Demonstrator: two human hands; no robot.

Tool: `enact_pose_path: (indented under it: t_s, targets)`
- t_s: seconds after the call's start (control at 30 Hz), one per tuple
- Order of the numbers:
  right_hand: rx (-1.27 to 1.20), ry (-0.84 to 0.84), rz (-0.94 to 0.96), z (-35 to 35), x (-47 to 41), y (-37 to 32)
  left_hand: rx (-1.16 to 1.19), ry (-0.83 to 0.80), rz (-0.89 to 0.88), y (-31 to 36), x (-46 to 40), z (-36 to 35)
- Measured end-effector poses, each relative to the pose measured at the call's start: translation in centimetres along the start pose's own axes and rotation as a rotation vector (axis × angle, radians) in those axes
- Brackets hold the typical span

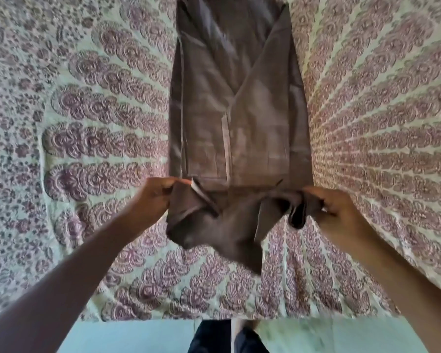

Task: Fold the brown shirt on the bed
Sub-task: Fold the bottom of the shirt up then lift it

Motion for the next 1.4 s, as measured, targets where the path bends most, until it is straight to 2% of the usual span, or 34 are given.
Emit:
enact_pose_path:
  t_s: [0.07, 0.17, 0.33, 0.53, 0.73, 0.8, 0.87, 0.93, 1.0, 1.03, 1.1, 1.2, 1.3, 1.4]
  targets:
    - [-0.112, 0.148, -0.072, 1.8, -2.8, -1.0, 0.029, 0.091, 0.118, 0.8, -2.3, 0.7]
    - [-0.136, 0.347, -0.199, 3.6, -8.1, -0.5, 0.163, 0.272, 0.372, -0.5, -5.3, 1.9]
    - [0.083, 0.379, -0.292, 4.6, -13.9, 1.6, 0.174, 0.45, 0.588, -1.3, -6.9, 1.9]
    - [0.074, 0.506, -0.232, 6.0, -15.1, 1.0, 0.144, 0.63, 0.602, -1.0, -5.9, 1.7]
    - [0.14, 0.616, -0.283, 6.8, -15.4, 1.0, -0.317, 0.63, 0.448, 0.6, -7.0, 1.6]
    - [0.296, 0.695, -0.227, 6.8, -14.9, 0.0, -0.355, 0.701, 0.407, 1.5, -6.7, 1.1]
    - [0.58, 0.806, -0.094, 6.0, -14.0, -2.5, -0.524, 0.789, 0.229, 3.3, -6.9, 1.0]
    - [0.718, 0.817, 0.105, 3.2, -13.1, -5.7, -0.735, 0.724, -0.049, 4.9, -8.0, 0.1]
    - [0.729, 0.646, 0.271, -1.0, -12.8, -7.8, -0.892, 0.494, -0.225, 4.6, -9.6, -2.0]
    - [0.739, 0.525, 0.282, -3.2, -12.8, -7.6, -0.967, 0.374, -0.26, 4.1, -10.2, -3.1]
    - [0.792, 0.328, 0.183, -6.1, -13.1, -5.4, -1.073, 0.217, -0.25, 2.5, -11.1, -4.5]
    - [0.902, 0.171, 0.029, -5.5, -13.9, -0.6, -1.107, 0.205, -0.216, 1.4, -11.6, -4.8]
    - [1.03, 0.191, -0.015, -1.9, -14.4, 2.2, -1.113, 0.247, -0.18, 1.1, -11.6, -4.6]
    - [1.054, 0.286, -0.151, 1.6, -14.6, 3.7, -1.123, 0.252, -0.185, 1.0, -11.5, -4.7]
Point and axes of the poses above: each hand's wrist, its own x-axis away from the middle knuckle, its own z-axis out of the back of the hand, y = z × x, the point moved 7 cm from there along -x, towards the middle knuckle, and after that the axes turned 5 degrees about -z, right-handed, at the moved point
